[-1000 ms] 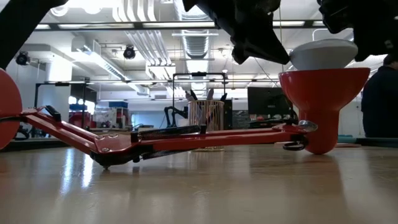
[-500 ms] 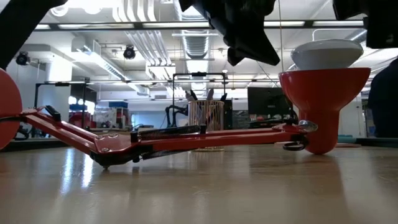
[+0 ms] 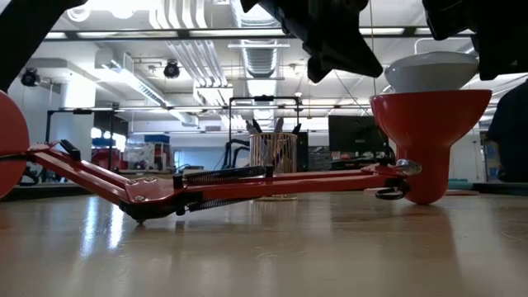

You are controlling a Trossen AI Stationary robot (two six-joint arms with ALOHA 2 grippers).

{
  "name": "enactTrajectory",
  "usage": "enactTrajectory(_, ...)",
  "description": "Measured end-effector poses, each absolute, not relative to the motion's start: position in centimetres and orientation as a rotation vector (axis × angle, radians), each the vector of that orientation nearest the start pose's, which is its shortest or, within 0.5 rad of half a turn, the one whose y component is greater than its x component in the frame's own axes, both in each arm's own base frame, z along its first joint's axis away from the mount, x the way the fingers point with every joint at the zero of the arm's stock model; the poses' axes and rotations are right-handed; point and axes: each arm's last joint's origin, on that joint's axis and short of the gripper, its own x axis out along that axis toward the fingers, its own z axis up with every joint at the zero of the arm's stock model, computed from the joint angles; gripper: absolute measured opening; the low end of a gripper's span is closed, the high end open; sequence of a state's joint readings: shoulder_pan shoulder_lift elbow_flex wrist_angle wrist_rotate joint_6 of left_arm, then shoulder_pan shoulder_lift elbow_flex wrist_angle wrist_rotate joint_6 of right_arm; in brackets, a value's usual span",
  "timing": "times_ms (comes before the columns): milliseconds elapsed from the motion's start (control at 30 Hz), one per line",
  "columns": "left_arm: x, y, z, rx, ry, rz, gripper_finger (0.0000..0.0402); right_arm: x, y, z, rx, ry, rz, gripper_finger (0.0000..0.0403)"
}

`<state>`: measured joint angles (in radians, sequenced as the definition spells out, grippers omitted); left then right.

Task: Screw lightbulb
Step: Remove the light bulb from the lamp

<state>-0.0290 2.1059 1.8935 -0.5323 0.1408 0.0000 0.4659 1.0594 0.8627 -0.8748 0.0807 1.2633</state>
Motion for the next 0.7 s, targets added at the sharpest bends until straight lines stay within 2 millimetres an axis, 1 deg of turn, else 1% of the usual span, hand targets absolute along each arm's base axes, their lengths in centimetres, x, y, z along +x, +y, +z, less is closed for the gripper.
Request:
enactTrajectory(133,47.6,-3.8,27.2,-0.035,0.746,-0.198,0.0,16.0,6.9,26.4,0.815,1.083,-0.385,0.0)
enactTrajectory(233,47.4,-5.1,27.1,-0.023,0.758,-0.227,0.0,14.9,5.7,27.3,0.77,1.075,-0.434,0.0)
enactTrajectory(333,47.1,-5.7,26.9,-0.011,0.793,-0.245,0.0,13.7,4.9,28.2,0.722,1.084,-0.462,0.0)
enactTrajectory(400,47.0,-5.4,26.7,-0.011,0.818,-0.239,0.0,13.5,4.8,28.5,0.72,1.072,-0.453,0.0)
enactTrajectory(500,47.1,-3.6,26.7,-0.013,0.816,-0.206,0.0,13.6,5.1,28.7,0.727,1.058,-0.427,0.0)
enactTrajectory(633,47.6,-1.3,26.6,-0.016,0.787,-0.145,0.0,14.8,6.2,28.6,0.777,1.025,-0.391,0.0)
enactTrajectory(700,47.8,-0.7,26.2,0.018,0.793,-0.108,0.0,15.5,6.9,28.2,0.815,1.045,-0.373,0.0)
